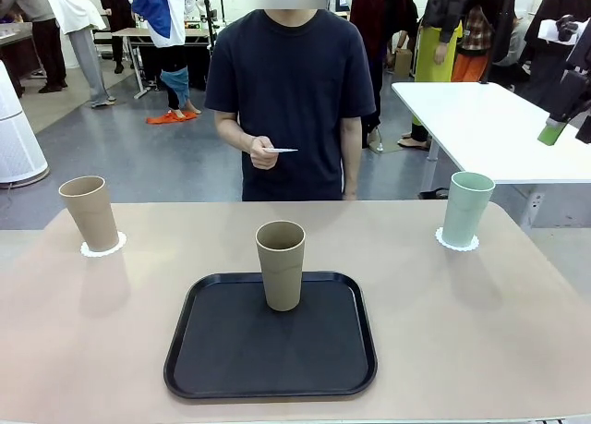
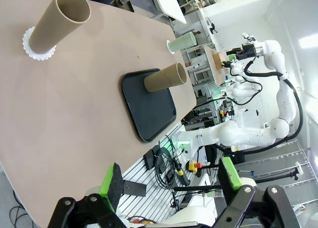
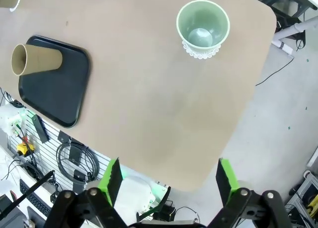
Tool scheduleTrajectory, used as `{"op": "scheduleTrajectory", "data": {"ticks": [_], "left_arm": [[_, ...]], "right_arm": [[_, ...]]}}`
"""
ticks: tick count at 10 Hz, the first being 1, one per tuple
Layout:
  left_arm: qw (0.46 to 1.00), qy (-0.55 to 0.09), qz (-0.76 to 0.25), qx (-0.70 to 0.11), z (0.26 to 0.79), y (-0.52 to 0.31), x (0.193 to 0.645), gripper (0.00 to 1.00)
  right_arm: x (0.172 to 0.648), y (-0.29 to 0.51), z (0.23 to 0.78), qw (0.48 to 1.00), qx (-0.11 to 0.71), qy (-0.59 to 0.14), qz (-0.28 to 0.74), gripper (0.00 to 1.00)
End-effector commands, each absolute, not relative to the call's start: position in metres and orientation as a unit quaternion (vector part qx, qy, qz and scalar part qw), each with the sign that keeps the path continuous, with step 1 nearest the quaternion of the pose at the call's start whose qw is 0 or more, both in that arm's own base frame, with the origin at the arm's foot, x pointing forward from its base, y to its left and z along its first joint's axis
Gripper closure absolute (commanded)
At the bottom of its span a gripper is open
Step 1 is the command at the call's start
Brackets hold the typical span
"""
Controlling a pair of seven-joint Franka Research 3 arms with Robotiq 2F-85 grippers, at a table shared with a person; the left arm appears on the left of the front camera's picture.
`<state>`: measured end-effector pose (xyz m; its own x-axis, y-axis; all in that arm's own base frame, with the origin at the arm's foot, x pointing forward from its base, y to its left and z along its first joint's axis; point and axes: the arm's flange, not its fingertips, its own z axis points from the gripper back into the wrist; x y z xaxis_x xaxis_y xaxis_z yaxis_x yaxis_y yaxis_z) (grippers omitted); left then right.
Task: Place coasters on the table and set cups on them.
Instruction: Take one Reusable plastic cup from the Flat Tray and place it on a coaster set by the human.
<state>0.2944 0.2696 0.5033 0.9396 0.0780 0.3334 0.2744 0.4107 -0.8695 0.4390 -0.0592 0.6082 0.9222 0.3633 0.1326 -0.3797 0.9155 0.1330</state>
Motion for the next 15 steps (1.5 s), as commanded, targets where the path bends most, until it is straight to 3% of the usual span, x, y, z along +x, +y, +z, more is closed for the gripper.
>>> {"op": "scheduleTrajectory", "data": {"ticks": [1,15], "left_arm": [[0.820,-0.165,-0.054,-0.545,0.5068,0.2701,0.2933,0.00],[0.820,-0.165,-0.054,-0.545,0.5068,0.2701,0.2933,0.00]], "right_arm": [[0.4351,-0.0613,0.6136,0.977,0.076,-0.058,0.188,0.00],[0.4358,-0.0612,0.6135,0.977,0.078,-0.059,0.190,0.00]]}}
